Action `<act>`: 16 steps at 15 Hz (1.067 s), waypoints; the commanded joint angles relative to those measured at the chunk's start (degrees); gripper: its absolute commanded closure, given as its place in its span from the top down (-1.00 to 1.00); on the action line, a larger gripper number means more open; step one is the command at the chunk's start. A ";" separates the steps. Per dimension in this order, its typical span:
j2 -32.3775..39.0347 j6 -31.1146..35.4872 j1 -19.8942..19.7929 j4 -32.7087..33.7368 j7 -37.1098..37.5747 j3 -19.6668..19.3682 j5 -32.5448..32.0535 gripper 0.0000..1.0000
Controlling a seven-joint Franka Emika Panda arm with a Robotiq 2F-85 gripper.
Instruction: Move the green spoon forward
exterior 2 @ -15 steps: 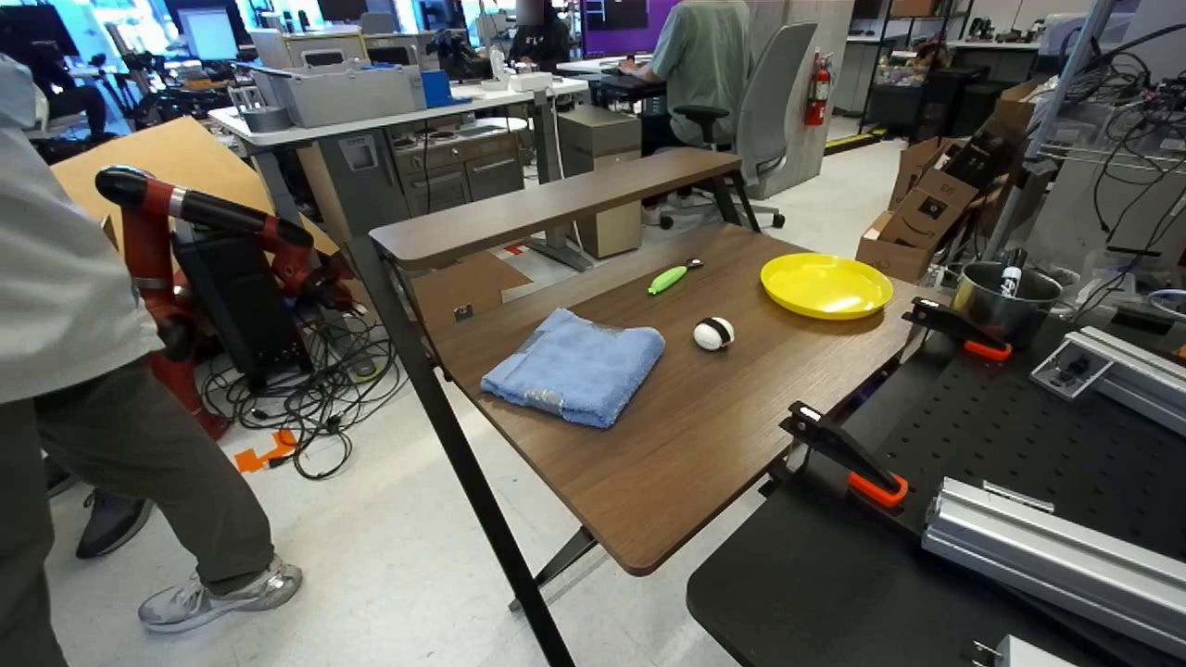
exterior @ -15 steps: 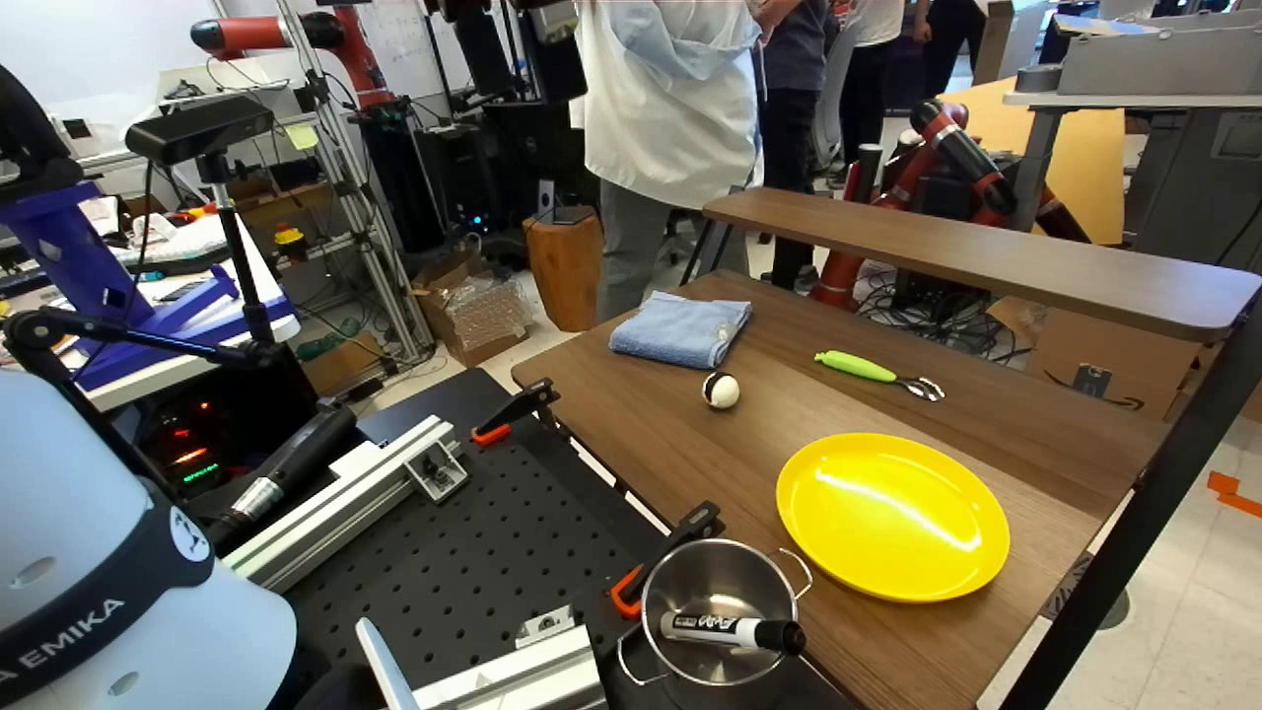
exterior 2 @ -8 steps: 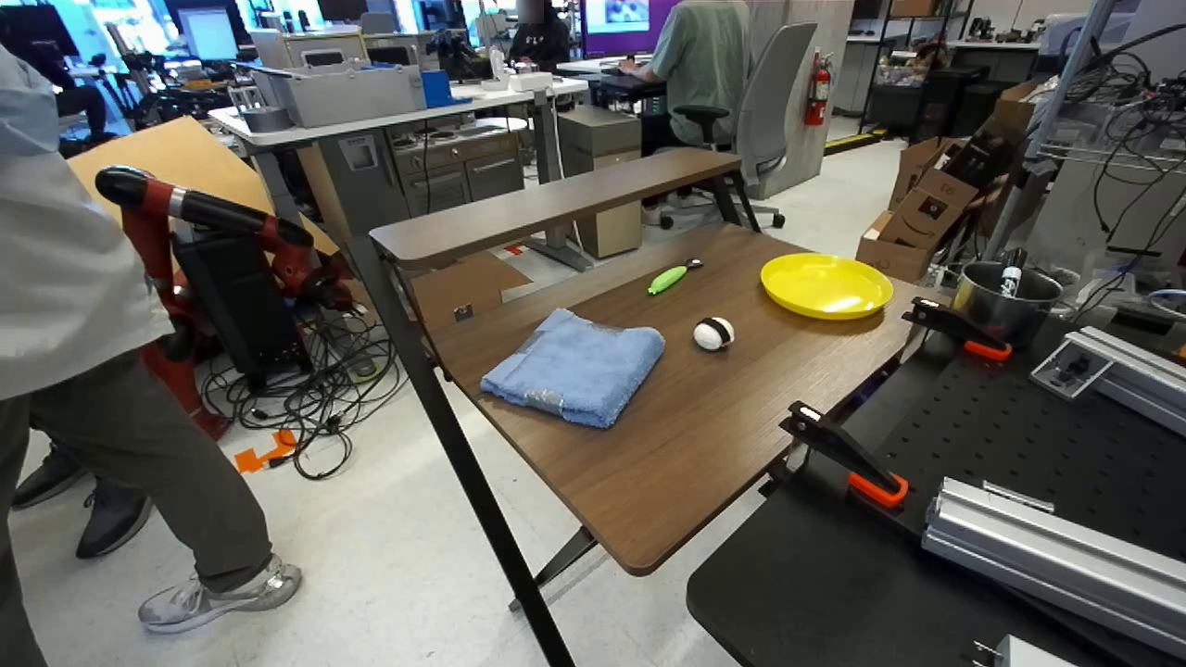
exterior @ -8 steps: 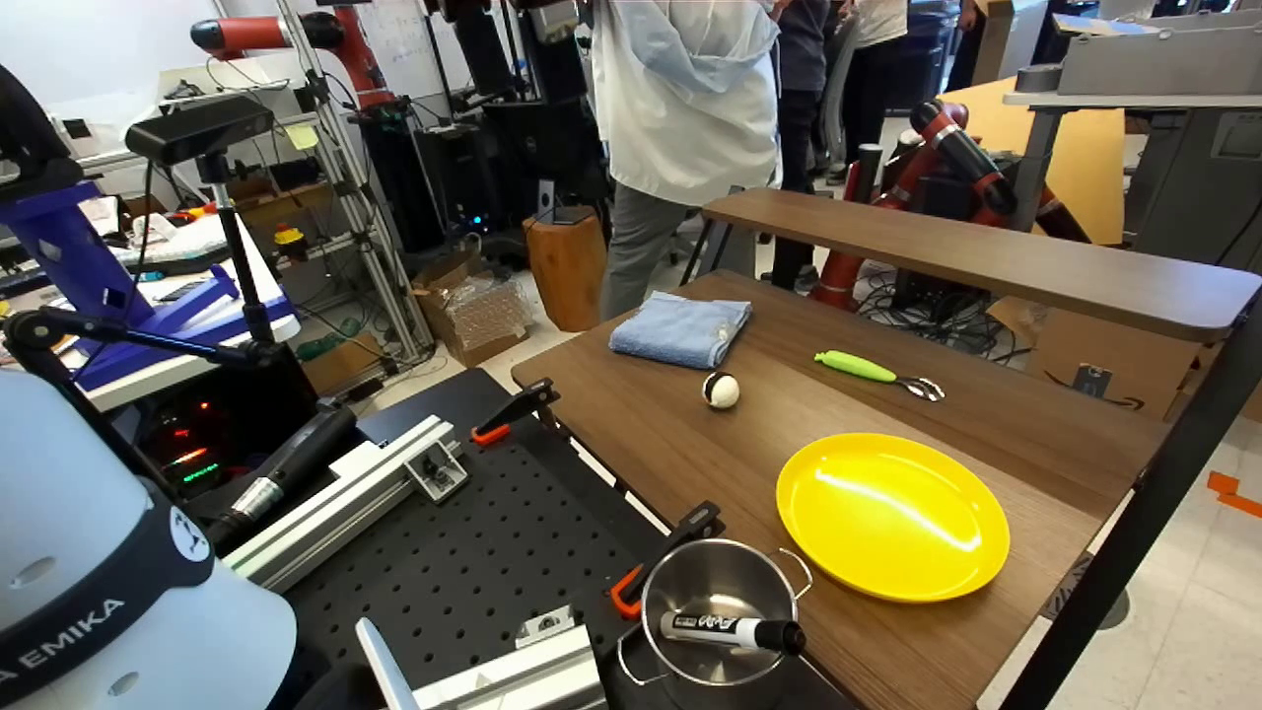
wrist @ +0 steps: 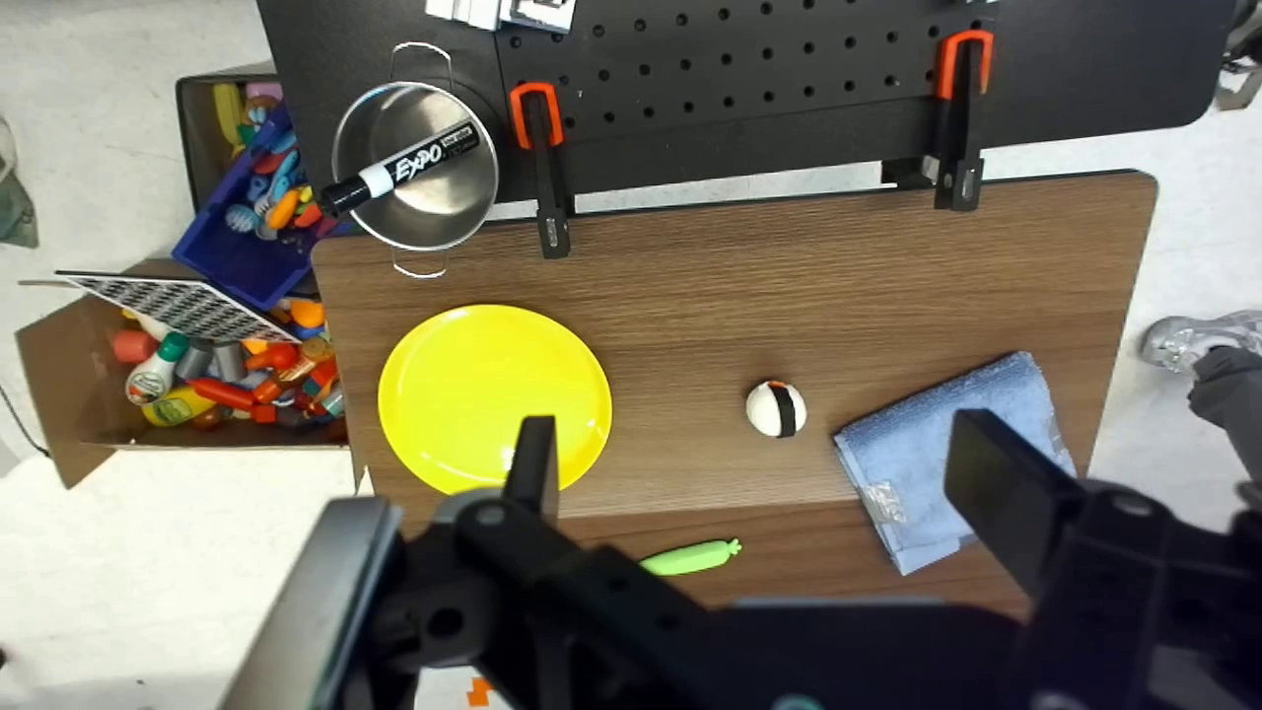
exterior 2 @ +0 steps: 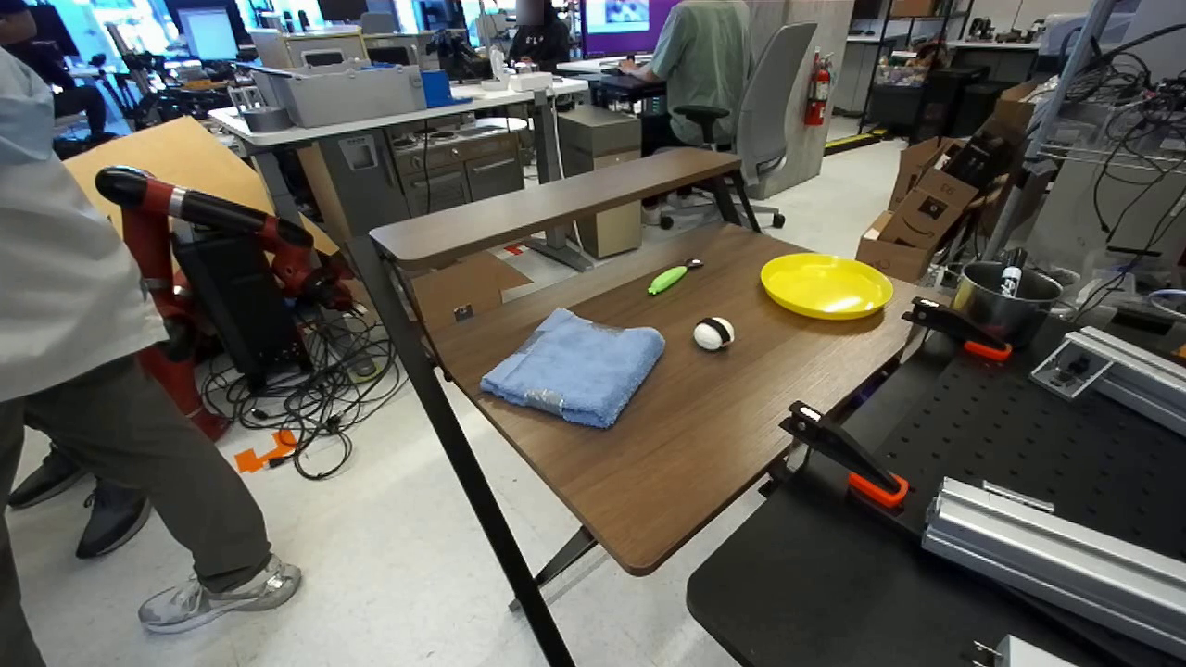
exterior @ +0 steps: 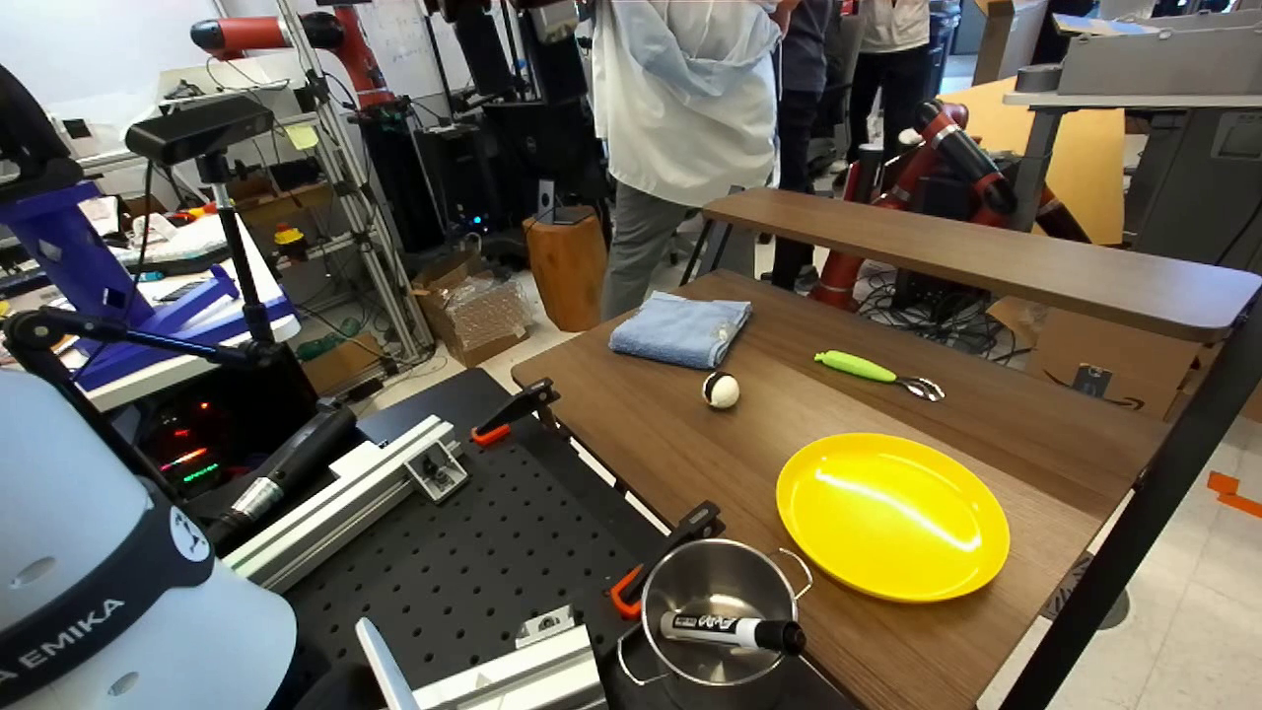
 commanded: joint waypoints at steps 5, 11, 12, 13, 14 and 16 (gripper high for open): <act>7.99 3.95 1.59 2.11 -8.44 1.64 -7.01 1.00; 20.42 12.90 4.53 7.69 -22.67 -2.04 -8.31 1.00; 22.67 13.49 5.13 8.99 -25.97 -2.84 -7.82 1.00; 25.38 13.80 5.87 10.65 -29.34 -3.85 -6.82 1.00; 27.84 13.89 6.50 12.17 -32.55 -4.64 -5.98 1.00; 33.19 13.04 7.11 15.71 -38.69 -5.41 -5.02 1.00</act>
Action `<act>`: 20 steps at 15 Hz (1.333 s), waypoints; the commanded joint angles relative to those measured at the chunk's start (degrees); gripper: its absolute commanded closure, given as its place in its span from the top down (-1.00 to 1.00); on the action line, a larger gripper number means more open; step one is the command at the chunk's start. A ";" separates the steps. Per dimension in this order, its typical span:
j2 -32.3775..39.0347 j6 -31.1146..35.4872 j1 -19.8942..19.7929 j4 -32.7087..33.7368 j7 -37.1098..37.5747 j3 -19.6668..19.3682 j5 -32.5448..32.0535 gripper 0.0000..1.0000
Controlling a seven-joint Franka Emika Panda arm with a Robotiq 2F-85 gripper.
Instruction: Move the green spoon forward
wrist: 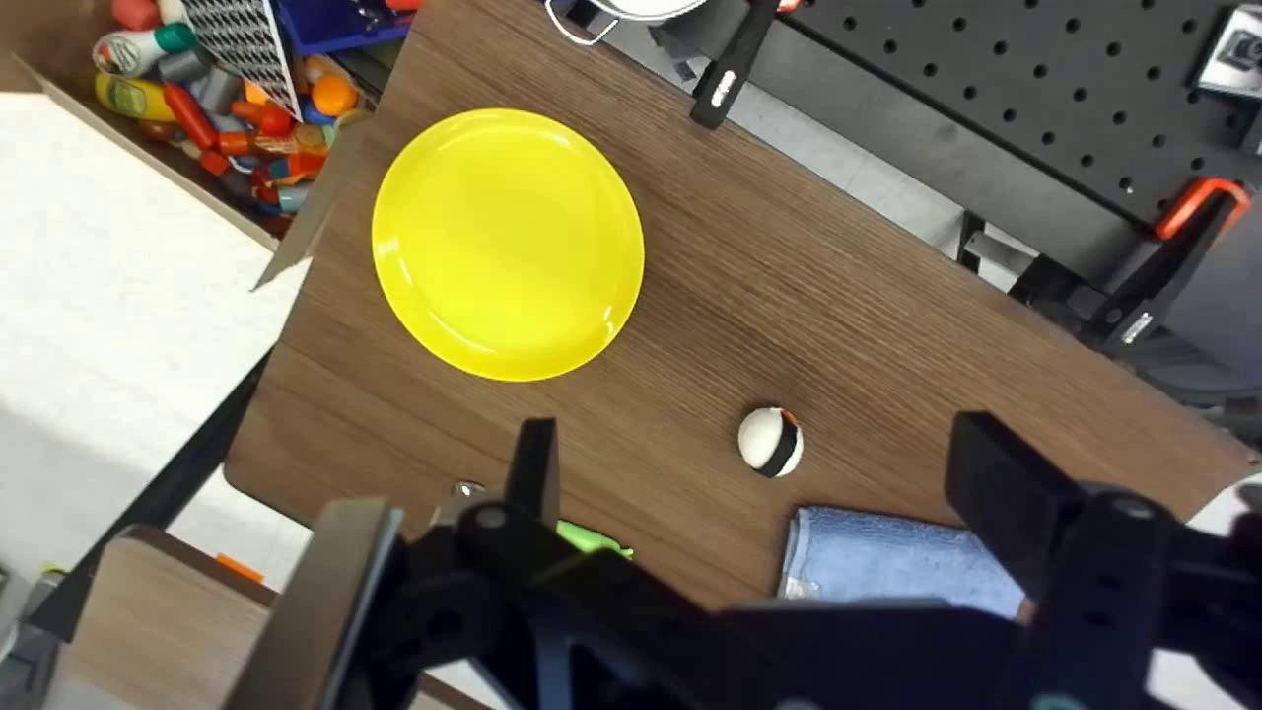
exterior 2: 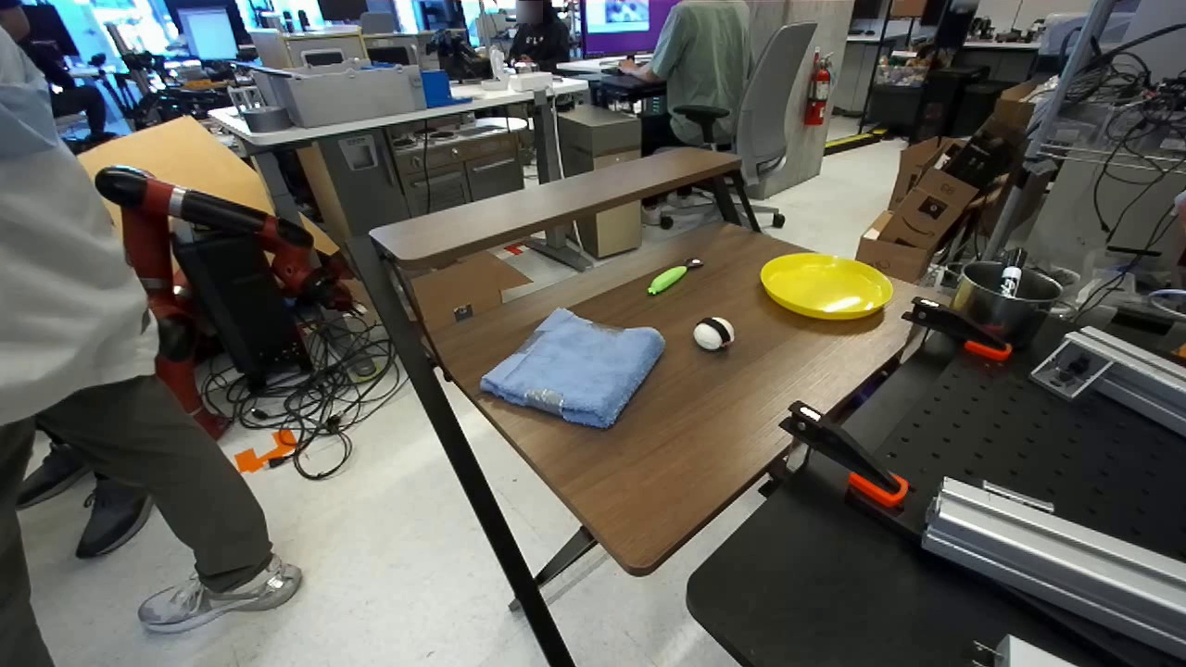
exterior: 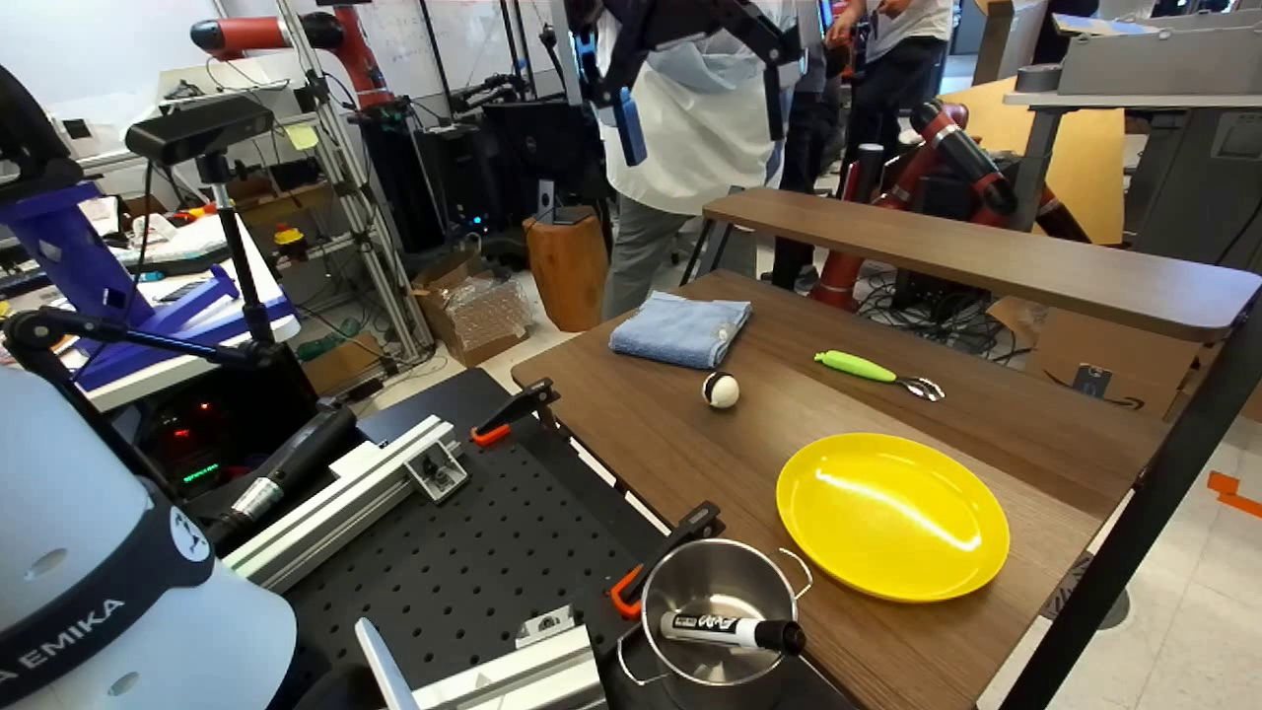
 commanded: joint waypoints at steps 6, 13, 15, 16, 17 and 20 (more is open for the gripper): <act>15.18 -0.31 -0.95 10.22 -13.64 0.48 1.53 1.00; 17.92 -0.92 -1.35 12.65 -15.73 0.66 1.46 1.00; 17.92 -0.93 -1.35 12.66 -15.88 0.66 1.46 1.00; 17.92 -0.93 -1.35 12.66 -15.97 0.66 1.46 1.00; 17.92 -0.93 -1.35 12.66 -16.00 0.66 1.46 1.00; 20.15 -3.23 -1.27 14.89 -16.54 1.74 -0.65 1.00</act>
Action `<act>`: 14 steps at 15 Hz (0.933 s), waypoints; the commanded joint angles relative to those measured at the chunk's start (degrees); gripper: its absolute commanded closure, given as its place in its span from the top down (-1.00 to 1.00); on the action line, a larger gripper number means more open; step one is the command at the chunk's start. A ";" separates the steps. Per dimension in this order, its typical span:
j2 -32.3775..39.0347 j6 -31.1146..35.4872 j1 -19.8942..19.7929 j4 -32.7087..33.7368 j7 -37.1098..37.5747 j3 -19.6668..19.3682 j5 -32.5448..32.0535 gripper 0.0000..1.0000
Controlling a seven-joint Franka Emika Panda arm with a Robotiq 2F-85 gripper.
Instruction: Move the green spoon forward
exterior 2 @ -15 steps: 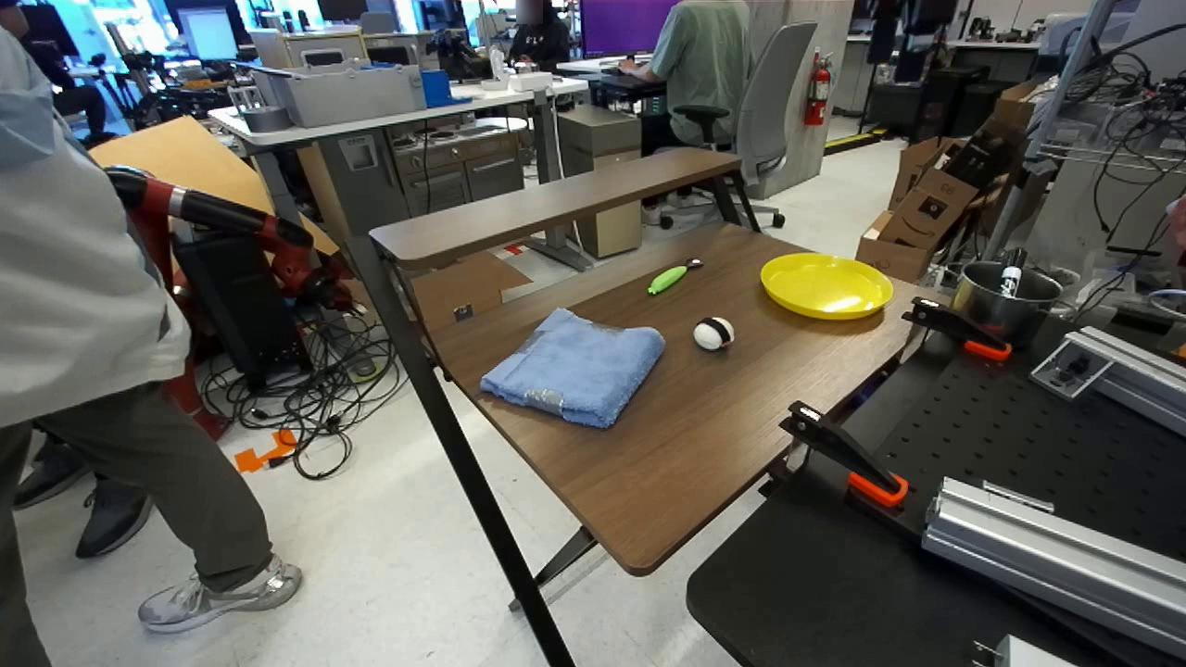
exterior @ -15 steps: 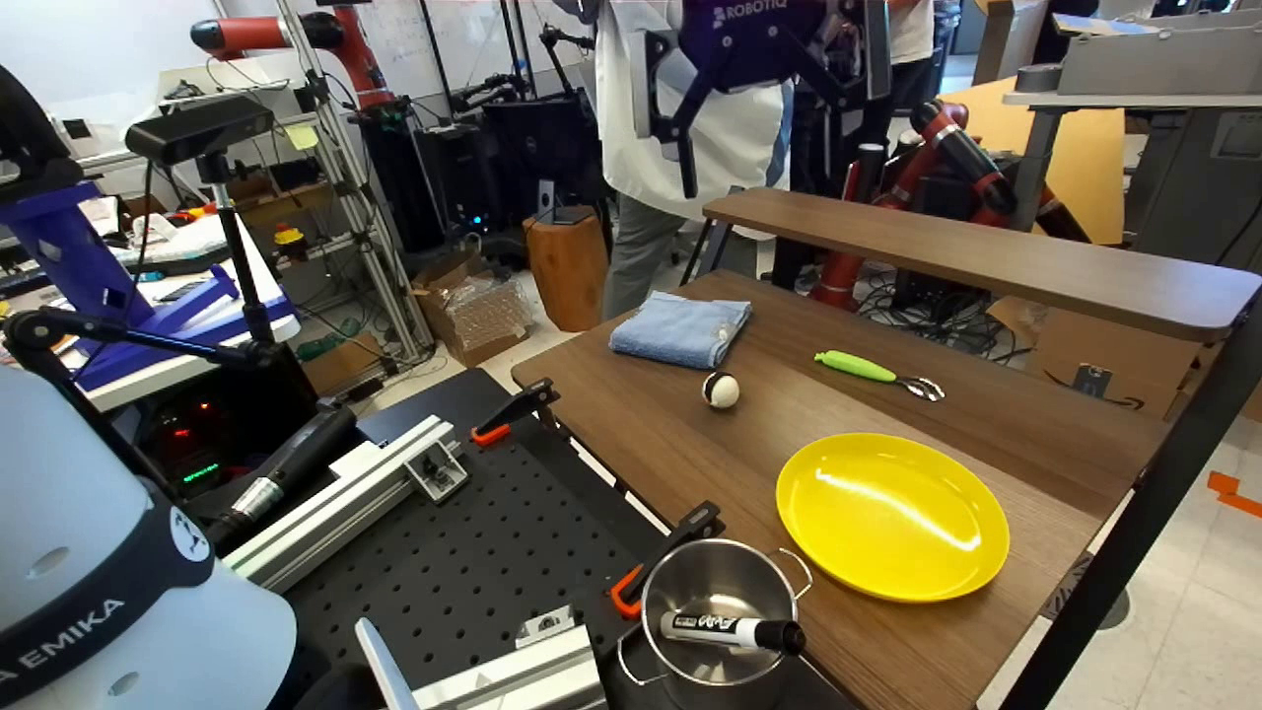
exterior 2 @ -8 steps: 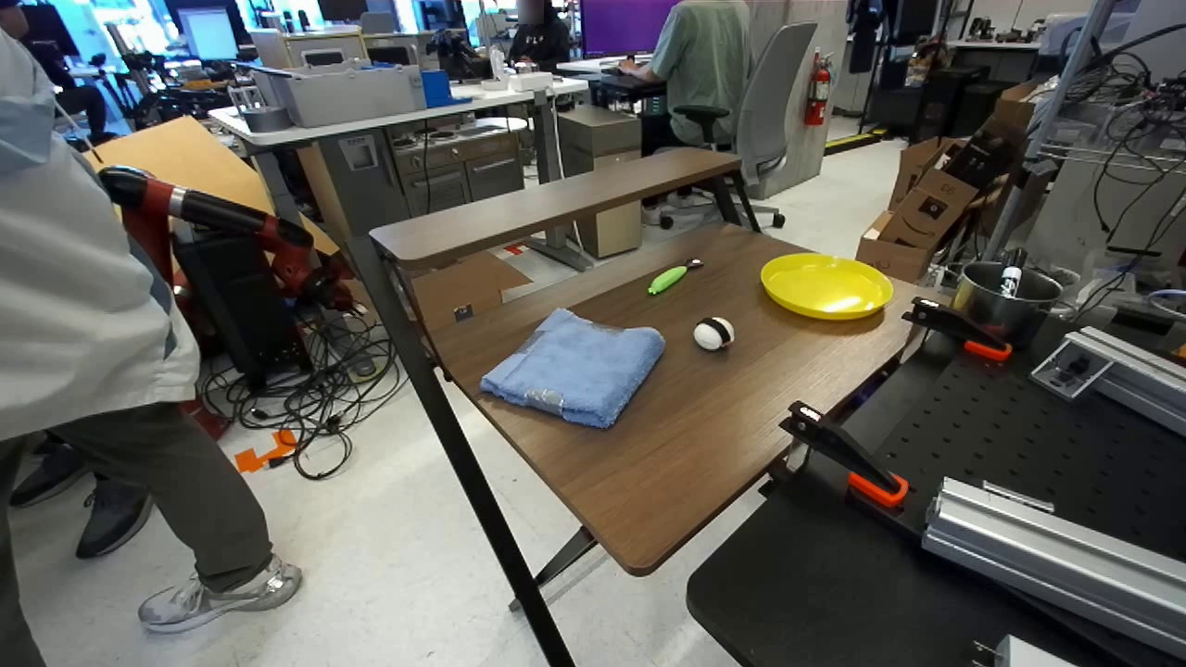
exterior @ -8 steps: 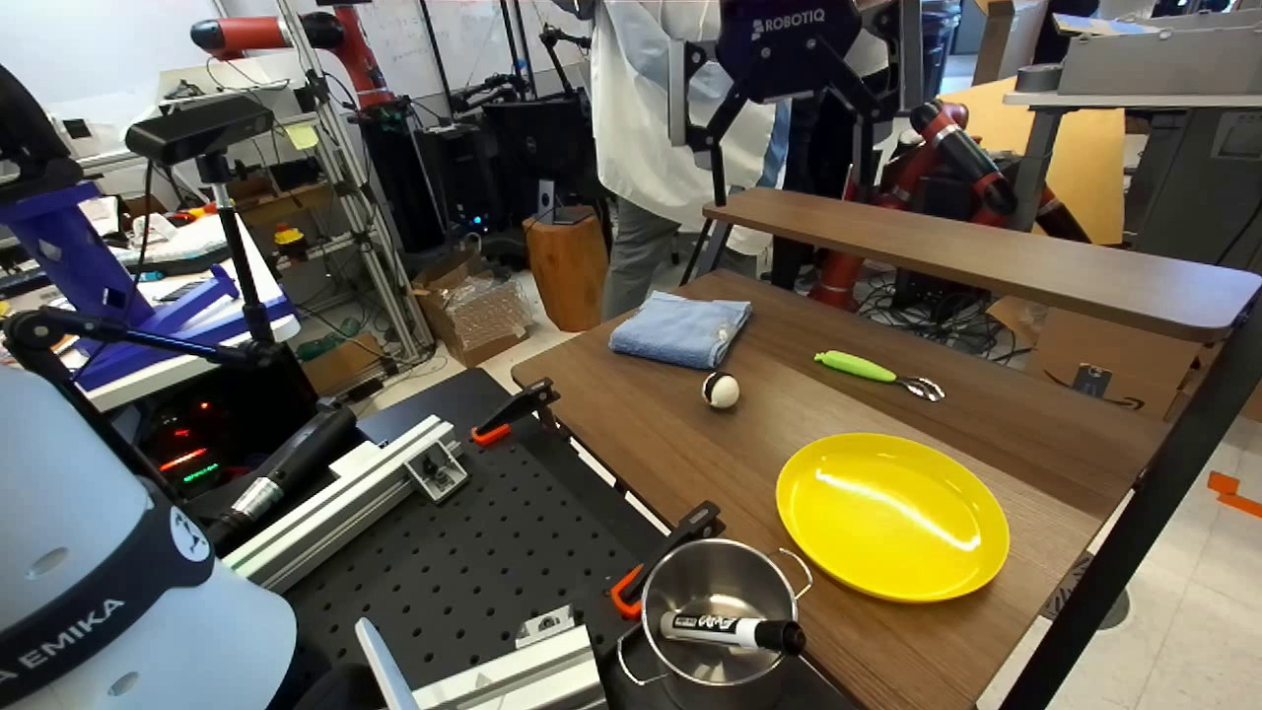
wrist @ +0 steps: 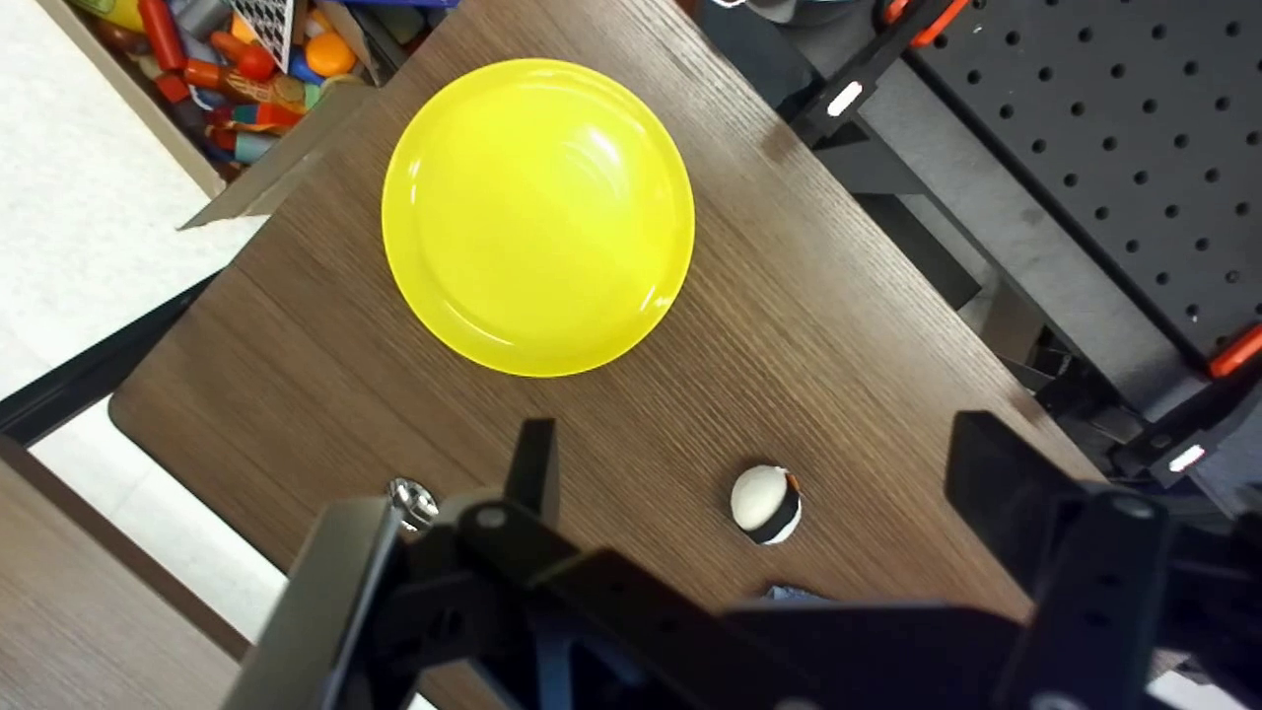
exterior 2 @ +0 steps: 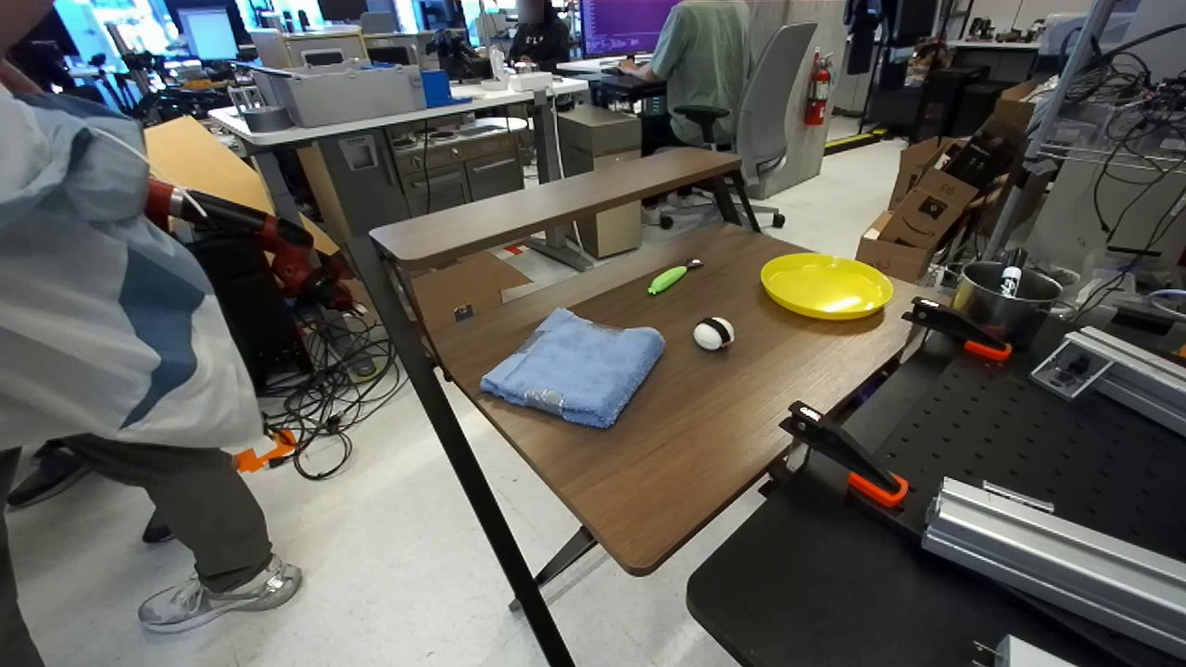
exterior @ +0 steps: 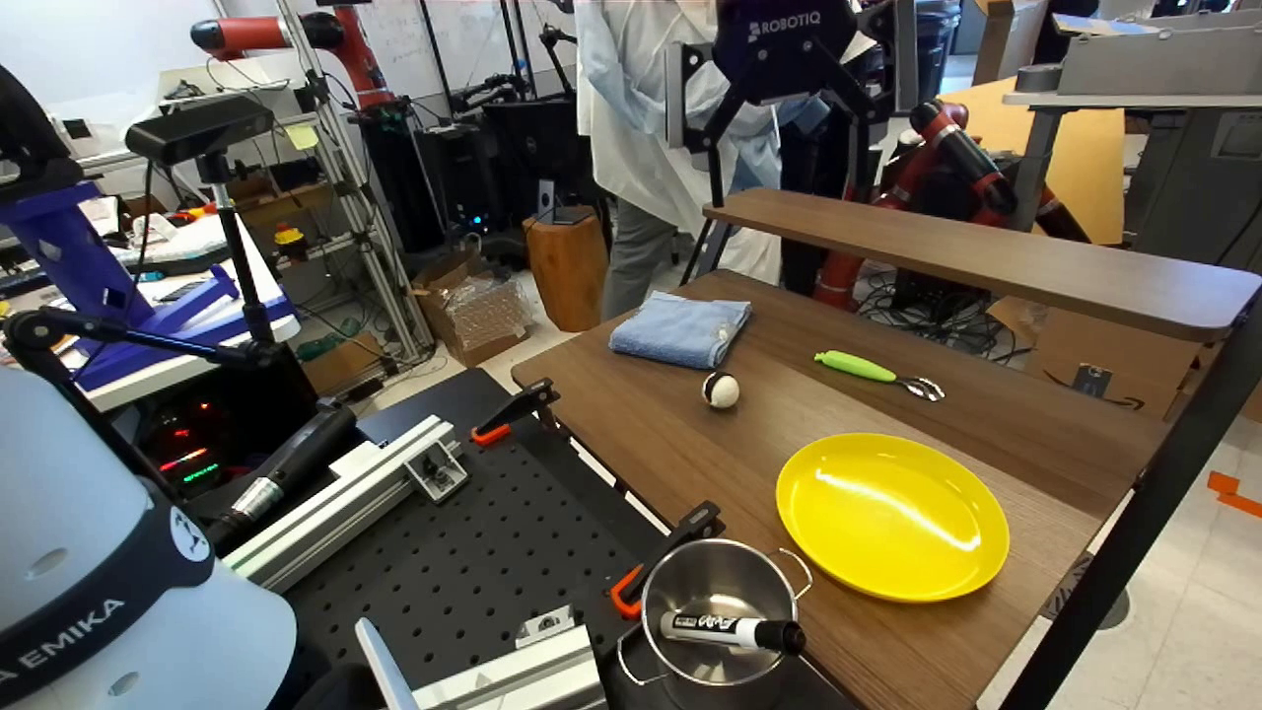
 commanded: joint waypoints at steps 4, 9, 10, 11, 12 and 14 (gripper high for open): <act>7.94 -5.74 -1.02 7.78 -5.57 3.47 -2.88 1.00; 16.67 -4.94 -2.52 14.91 -15.39 4.94 -0.21 1.00; 18.10 -4.77 -2.97 15.98 -16.57 5.27 0.37 1.00; 19.74 -4.39 -3.42 17.02 -17.34 5.61 1.08 1.00; 21.00 -4.34 -3.80 17.95 -17.54 5.94 1.38 1.00; 23.81 -4.34 -4.51 19.80 -17.46 6.73 1.85 1.00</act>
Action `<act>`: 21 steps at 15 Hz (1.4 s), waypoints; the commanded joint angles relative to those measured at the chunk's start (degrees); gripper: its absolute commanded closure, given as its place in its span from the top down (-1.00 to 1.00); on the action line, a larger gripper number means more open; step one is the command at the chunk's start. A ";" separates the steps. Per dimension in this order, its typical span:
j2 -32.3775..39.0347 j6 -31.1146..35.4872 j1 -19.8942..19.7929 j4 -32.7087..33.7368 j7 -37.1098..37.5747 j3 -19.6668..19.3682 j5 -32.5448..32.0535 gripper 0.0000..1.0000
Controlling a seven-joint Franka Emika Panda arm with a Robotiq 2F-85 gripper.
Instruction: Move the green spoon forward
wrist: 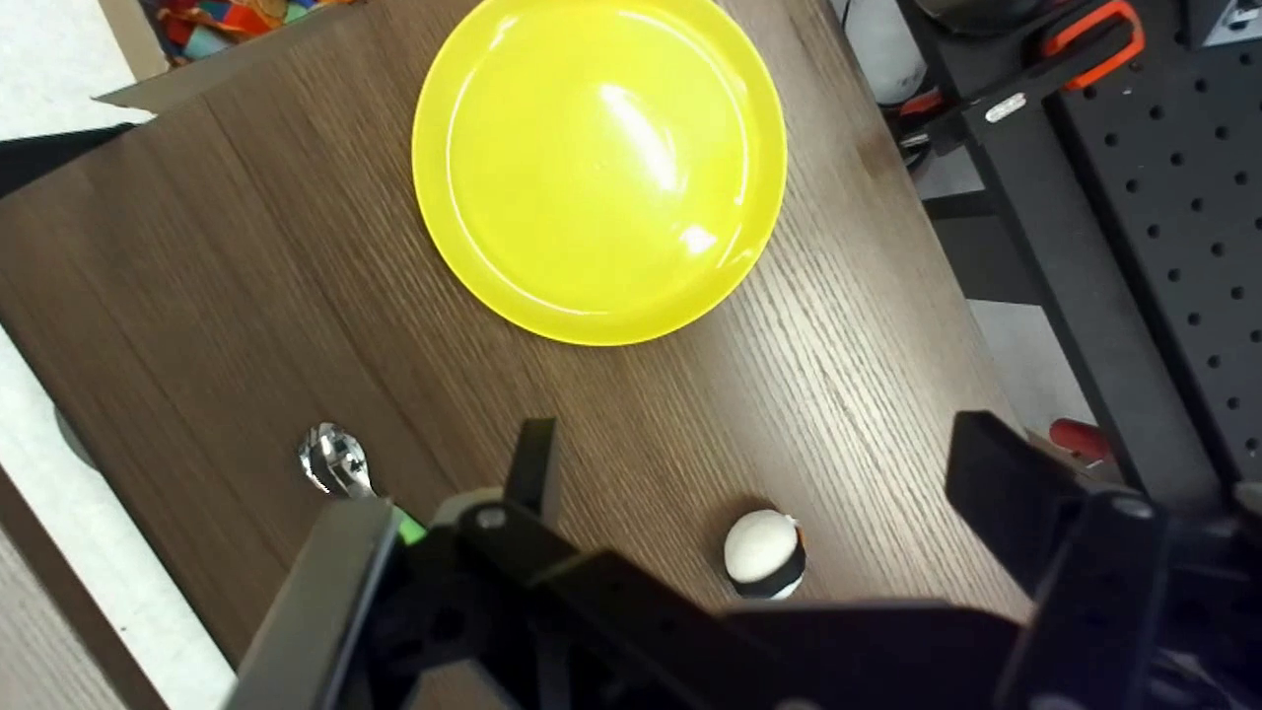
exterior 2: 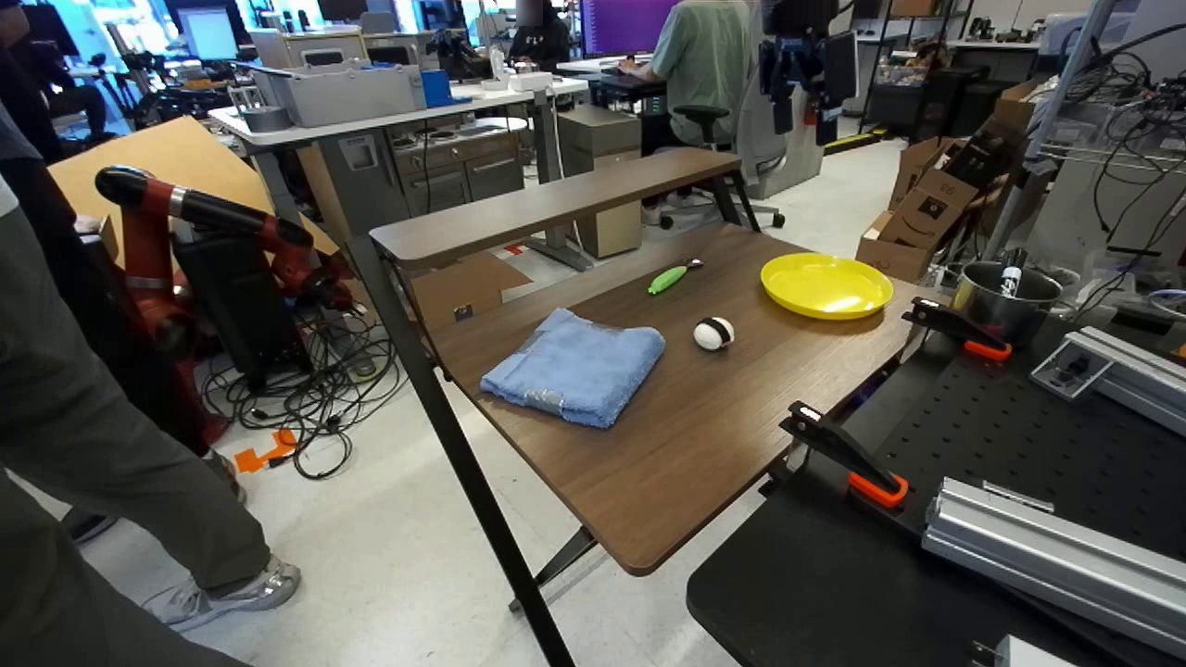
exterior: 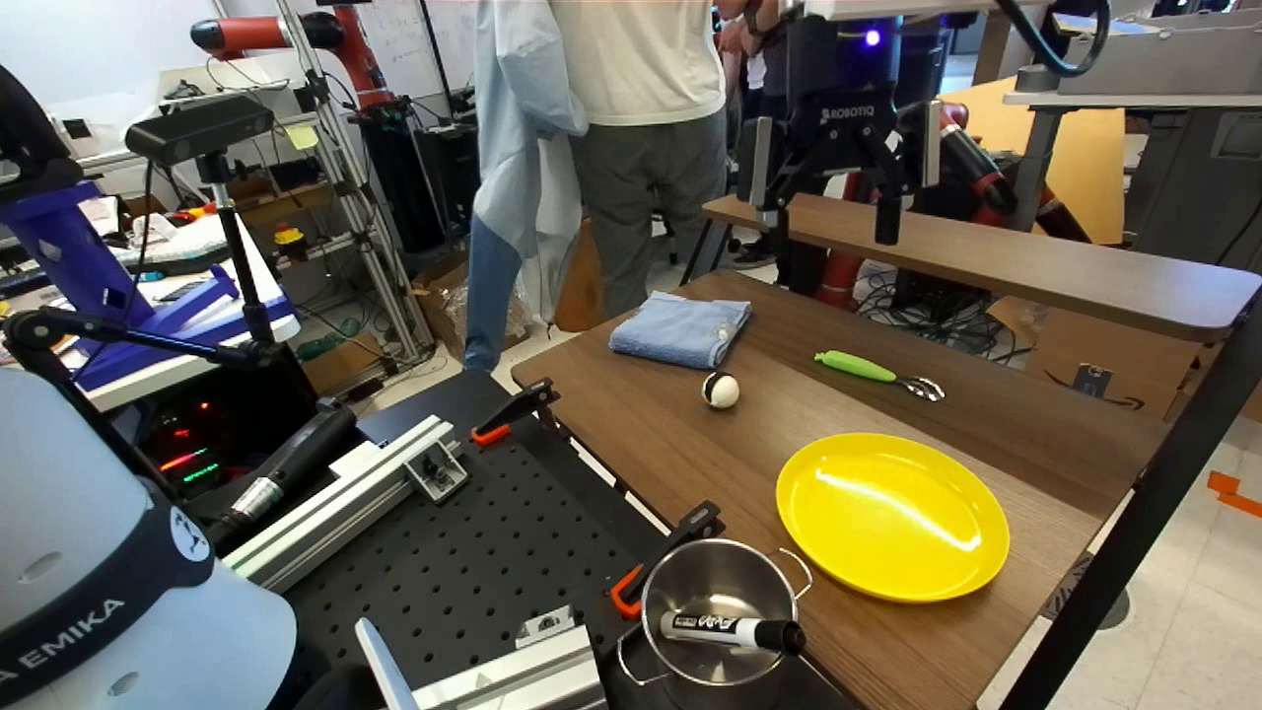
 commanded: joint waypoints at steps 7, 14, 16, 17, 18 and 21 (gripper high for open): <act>12.29 -2.24 -2.77 10.42 3.81 3.33 2.98 1.00; 11.78 -0.85 -2.83 9.32 4.06 3.50 1.41 1.00; 11.78 -0.90 -2.83 9.36 4.07 3.50 1.42 1.00; 11.78 -0.91 -2.83 9.36 4.08 3.51 1.42 1.00; 11.78 -0.92 -2.83 9.36 4.09 3.51 1.42 1.00; 11.78 -0.93 -2.84 9.36 4.10 3.52 1.42 1.00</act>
